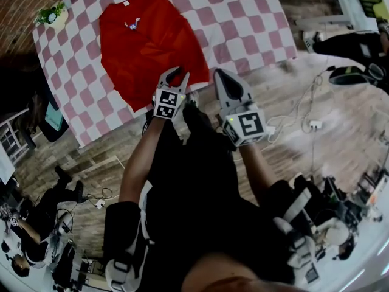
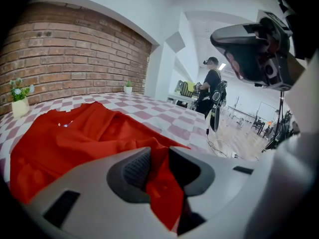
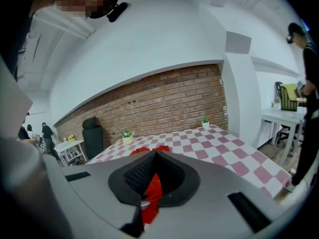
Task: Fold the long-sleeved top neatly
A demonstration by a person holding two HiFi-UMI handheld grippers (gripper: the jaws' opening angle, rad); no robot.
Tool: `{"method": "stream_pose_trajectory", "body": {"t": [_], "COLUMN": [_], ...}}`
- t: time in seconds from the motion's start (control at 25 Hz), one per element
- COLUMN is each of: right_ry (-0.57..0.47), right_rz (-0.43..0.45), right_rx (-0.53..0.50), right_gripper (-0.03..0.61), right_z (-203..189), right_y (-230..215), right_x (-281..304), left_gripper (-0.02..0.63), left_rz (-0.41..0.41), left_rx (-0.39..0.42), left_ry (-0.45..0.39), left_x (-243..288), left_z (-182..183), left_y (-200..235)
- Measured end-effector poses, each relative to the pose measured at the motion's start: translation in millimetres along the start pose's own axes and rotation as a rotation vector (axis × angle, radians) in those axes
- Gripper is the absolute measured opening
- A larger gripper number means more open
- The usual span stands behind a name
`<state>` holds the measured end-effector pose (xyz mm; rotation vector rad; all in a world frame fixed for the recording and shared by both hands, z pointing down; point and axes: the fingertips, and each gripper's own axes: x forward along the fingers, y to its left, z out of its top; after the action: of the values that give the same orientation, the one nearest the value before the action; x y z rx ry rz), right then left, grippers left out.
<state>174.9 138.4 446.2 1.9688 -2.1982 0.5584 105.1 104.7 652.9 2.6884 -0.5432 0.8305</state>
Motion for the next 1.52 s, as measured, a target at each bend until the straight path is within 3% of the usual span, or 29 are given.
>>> {"method": "stream_pose_trajectory", "body": {"t": [0.84,1.12,1.52], "right_ry": [-0.023,-0.011,-0.054], "right_rz": [0.116,0.177,0.241], "right_rx": [-0.02,-0.032,-0.039], "right_gripper": [0.008,0.008,0.008], "right_z": [4,3,39], "right_y": [7,26,70], "right_x": [-14,-7,5], "left_gripper": [0.097,0.013,0.007], "left_rz": [0.034,0.146,0.343], "left_rx": [-0.062,-0.099,-0.124], "left_ry": [-0.039,-0.166,-0.294], "left_x": [-28,-78,-183], "left_z": [5,41,97], "left_y": [-30,-18,35]}}
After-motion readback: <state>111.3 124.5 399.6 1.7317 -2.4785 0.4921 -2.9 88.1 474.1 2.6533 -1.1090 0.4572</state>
